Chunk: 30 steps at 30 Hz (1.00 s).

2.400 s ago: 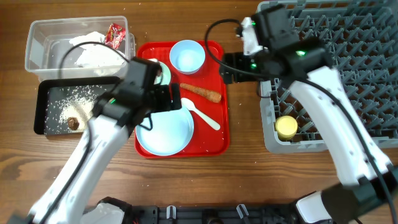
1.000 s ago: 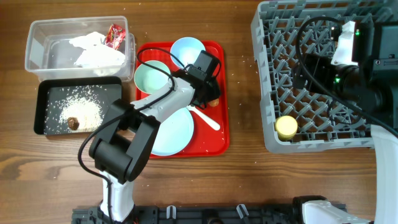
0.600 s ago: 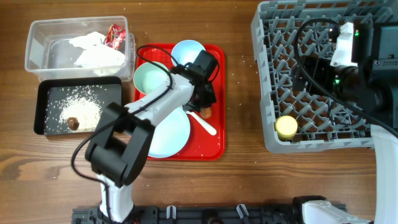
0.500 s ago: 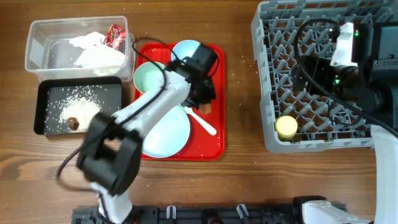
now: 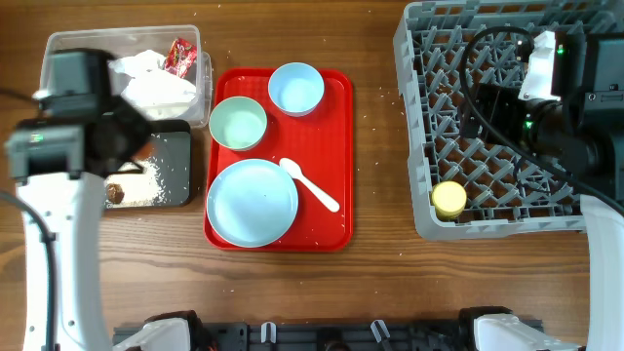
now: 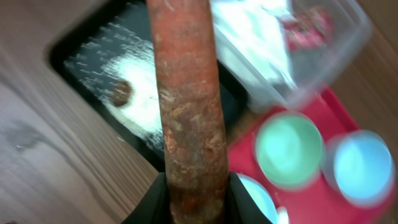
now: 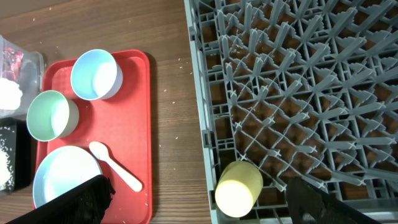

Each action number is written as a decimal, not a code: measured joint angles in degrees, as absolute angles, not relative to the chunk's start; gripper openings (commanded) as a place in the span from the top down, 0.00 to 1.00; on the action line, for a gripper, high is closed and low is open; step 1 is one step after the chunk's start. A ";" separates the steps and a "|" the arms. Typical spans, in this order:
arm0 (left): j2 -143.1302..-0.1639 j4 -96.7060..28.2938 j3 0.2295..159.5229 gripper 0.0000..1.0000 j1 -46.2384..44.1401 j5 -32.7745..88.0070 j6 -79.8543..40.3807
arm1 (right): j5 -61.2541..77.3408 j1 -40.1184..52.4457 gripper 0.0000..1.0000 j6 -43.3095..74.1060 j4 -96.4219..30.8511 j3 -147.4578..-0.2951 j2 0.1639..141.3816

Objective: Sort waste into correct bins and load items into the dishwasher rack
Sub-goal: 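Carry the carrot left and drop it onto the black tray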

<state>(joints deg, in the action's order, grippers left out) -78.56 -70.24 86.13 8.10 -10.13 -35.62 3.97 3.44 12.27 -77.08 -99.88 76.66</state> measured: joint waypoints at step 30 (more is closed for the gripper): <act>-107.81 -54.78 80.09 0.31 24.93 -1.04 -31.27 | 3.97 3.42 0.07 12.27 -76.90 -99.83 76.66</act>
